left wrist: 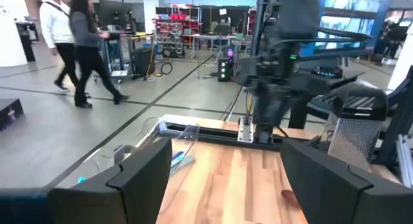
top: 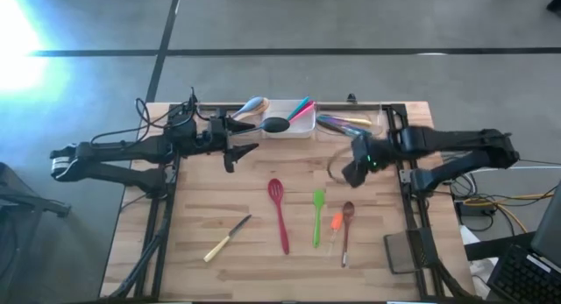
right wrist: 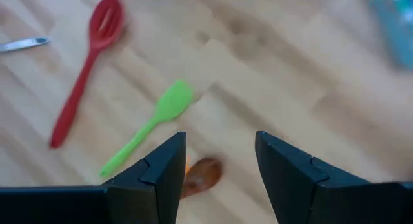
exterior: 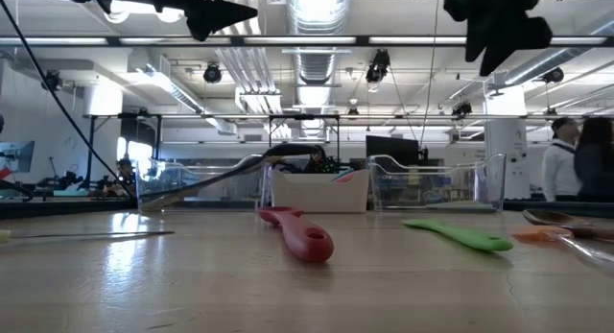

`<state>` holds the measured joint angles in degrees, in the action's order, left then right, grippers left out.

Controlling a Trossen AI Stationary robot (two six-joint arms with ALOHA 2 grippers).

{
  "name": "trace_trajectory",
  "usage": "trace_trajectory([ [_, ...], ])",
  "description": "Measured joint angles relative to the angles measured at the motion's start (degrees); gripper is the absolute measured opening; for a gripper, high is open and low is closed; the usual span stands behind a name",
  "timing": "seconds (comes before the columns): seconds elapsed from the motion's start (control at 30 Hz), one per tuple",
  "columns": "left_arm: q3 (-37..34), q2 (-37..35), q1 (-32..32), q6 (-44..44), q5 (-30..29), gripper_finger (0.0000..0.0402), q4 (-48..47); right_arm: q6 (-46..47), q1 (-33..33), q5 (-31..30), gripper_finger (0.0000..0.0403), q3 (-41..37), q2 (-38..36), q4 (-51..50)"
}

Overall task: Pick & Place Kitchen Items
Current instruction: Put the wood brown cooking spoon into the left transparent bin

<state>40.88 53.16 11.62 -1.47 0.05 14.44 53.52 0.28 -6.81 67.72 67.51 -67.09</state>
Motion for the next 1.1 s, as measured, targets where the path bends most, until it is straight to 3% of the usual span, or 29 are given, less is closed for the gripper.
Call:
trace_trajectory([
  [0.2, 0.0, 0.11, 0.02, 1.41, 0.0, 0.0296, 0.06, 13.0, 11.7, -2.22, 0.0185, -3.91, 1.7, 3.01],
  [0.63, 0.0, 0.11, 0.07, 1.7, 0.02, 0.0296, 0.06, 30.7, 24.69, 2.18, 0.0209, -9.86, 13.41, 10.25],
  [0.87, 0.0, 0.09, 0.15, 2.33, 0.02, 0.0296, 0.67, 35.73, 27.2, 3.57, 0.0237, -8.89, 21.0, 15.45],
  [1.1, 0.0, 0.09, 0.17, 2.35, 0.02, 0.0296, 0.59, 39.13, 27.25, 10.6, 0.0248, -7.93, 28.27, 15.47],
])
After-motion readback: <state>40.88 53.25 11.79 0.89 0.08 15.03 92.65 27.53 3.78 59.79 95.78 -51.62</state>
